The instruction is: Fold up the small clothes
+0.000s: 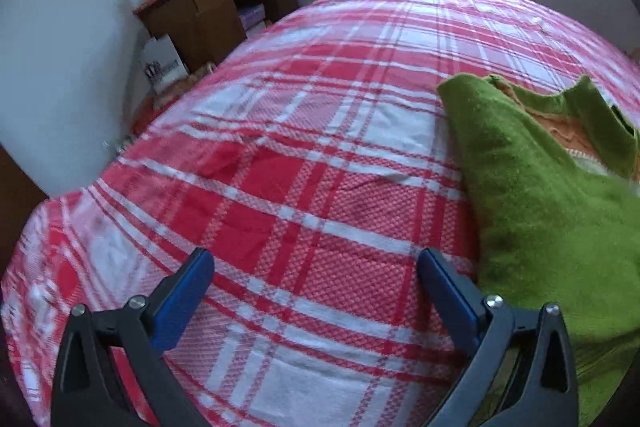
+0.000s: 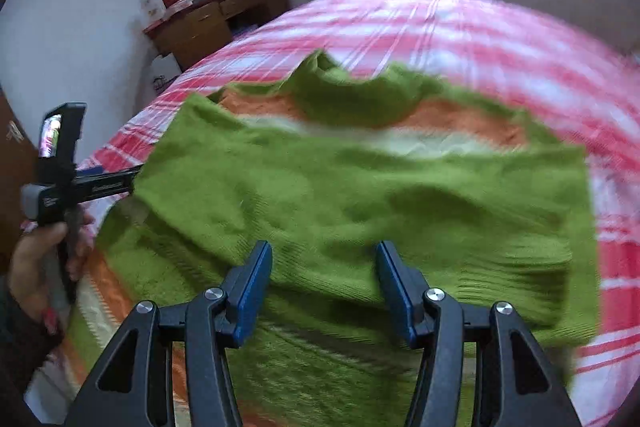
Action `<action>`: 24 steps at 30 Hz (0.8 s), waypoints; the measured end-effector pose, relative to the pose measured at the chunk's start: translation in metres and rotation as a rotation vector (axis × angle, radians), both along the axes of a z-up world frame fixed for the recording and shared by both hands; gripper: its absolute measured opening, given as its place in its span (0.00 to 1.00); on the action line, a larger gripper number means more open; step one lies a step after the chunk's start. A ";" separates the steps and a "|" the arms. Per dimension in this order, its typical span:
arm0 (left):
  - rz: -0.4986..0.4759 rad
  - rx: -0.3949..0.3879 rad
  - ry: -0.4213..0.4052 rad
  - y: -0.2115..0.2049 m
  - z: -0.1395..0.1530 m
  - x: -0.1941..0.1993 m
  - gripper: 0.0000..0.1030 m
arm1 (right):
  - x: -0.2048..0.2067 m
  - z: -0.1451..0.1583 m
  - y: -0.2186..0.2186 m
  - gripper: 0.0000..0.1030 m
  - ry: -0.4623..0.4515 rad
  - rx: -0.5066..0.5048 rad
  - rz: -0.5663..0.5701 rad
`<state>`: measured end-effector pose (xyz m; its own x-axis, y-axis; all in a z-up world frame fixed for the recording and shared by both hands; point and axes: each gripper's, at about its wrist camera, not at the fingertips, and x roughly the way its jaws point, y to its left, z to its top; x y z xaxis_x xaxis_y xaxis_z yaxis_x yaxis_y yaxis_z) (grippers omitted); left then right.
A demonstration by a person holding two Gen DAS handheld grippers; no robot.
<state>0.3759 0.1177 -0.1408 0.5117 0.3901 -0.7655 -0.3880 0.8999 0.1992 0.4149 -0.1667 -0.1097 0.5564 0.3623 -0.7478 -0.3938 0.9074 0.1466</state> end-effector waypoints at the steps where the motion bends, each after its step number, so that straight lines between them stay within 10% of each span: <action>1: 0.012 -0.003 -0.008 -0.002 0.004 -0.002 1.00 | -0.001 0.006 -0.009 0.54 -0.030 0.009 -0.031; 6: -0.043 -0.055 -0.133 -0.025 0.043 -0.009 1.00 | 0.002 0.021 -0.045 0.54 -0.075 -0.004 -0.147; 11: -0.179 -0.171 -0.053 -0.059 0.019 0.016 1.00 | 0.001 0.017 -0.051 0.54 -0.060 0.016 -0.169; 24: -0.052 -0.108 -0.011 -0.022 -0.003 0.018 1.00 | 0.006 0.005 -0.040 0.54 -0.057 0.041 -0.144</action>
